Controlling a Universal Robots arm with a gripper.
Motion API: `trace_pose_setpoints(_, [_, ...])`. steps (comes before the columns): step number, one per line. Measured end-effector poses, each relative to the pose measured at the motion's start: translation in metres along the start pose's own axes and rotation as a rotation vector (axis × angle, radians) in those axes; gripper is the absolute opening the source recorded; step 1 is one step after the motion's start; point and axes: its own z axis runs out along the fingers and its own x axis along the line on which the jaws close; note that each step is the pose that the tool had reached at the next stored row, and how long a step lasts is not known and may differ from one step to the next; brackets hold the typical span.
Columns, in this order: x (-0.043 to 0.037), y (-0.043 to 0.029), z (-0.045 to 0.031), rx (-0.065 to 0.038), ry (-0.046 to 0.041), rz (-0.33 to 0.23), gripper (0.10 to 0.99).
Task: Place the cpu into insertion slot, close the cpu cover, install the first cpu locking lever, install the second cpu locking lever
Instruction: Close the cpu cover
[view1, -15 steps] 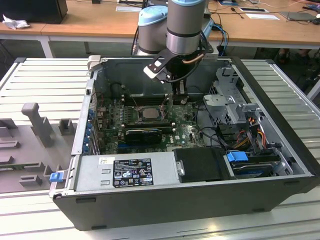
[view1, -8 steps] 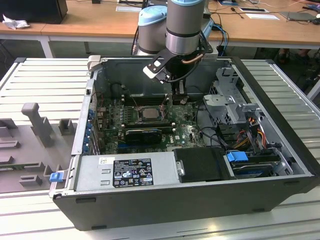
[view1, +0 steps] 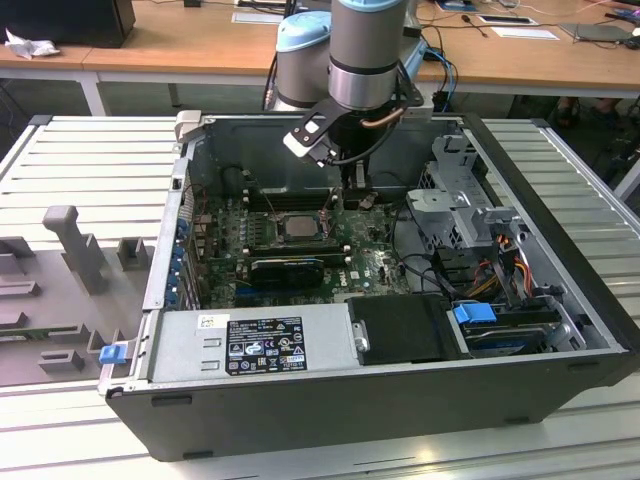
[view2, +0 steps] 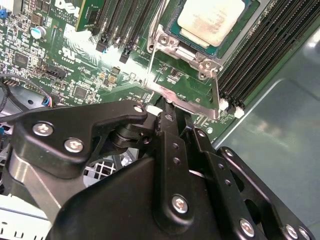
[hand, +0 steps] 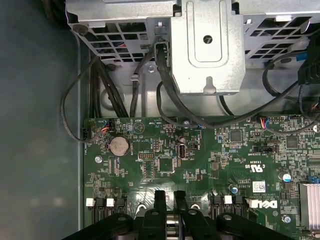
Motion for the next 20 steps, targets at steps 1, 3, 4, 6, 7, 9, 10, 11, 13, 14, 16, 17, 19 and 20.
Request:
trace_pose_setpoints(1, [0.0,-0.0005,0.0,0.0,-0.0001,0.0,0.212])
trace_pose_setpoints(3, [0.0,-0.0013,-0.0001,0.0,0.0,0.0,0.212])
trace_pose_setpoints(4, [0.0,-0.0018,-0.0001,0.0,-0.0001,0.0,0.212])
trace_pose_setpoints(6, [-0.0001,-0.0026,-0.0002,0.0,0.0,0.0,0.212])
trace_pose_setpoints(7, [-0.0001,-0.0029,-0.0002,0.0,0.0,0.0,0.212])
trace_pose_setpoints(9, [-0.0001,-0.0035,-0.0002,0.0,-0.0001,0.0,0.212])
trace_pose_setpoints(10, [-0.0001,-0.0038,-0.0003,0.0,-0.0001,0.0,0.212])
trace_pose_setpoints(11, [-0.0001,-0.0042,-0.0003,0.0,0.0,0.0,0.212])
trace_pose_setpoints(13, [-0.0001,-0.0051,-0.0003,0.0,-0.0001,0.0,0.212])
trace_pose_setpoints(14, [-0.0001,-0.0054,-0.0004,0.0,0.0,0.0,0.212])
trace_pose_setpoints(16, [-0.0002,-0.0059,-0.0004,0.0,0.0,0.0,0.212])
trace_pose_setpoints(17, [-0.0002,-0.0064,-0.0004,0.0,-0.0001,0.0,0.212])
trace_pose_setpoints(19, [-0.0002,-0.007,-0.0005,0.0,0.0,0.0,0.212])
trace_pose_setpoints(20, [-0.0002,-0.0073,-0.0005,0.0,0.0,0.0,0.212])
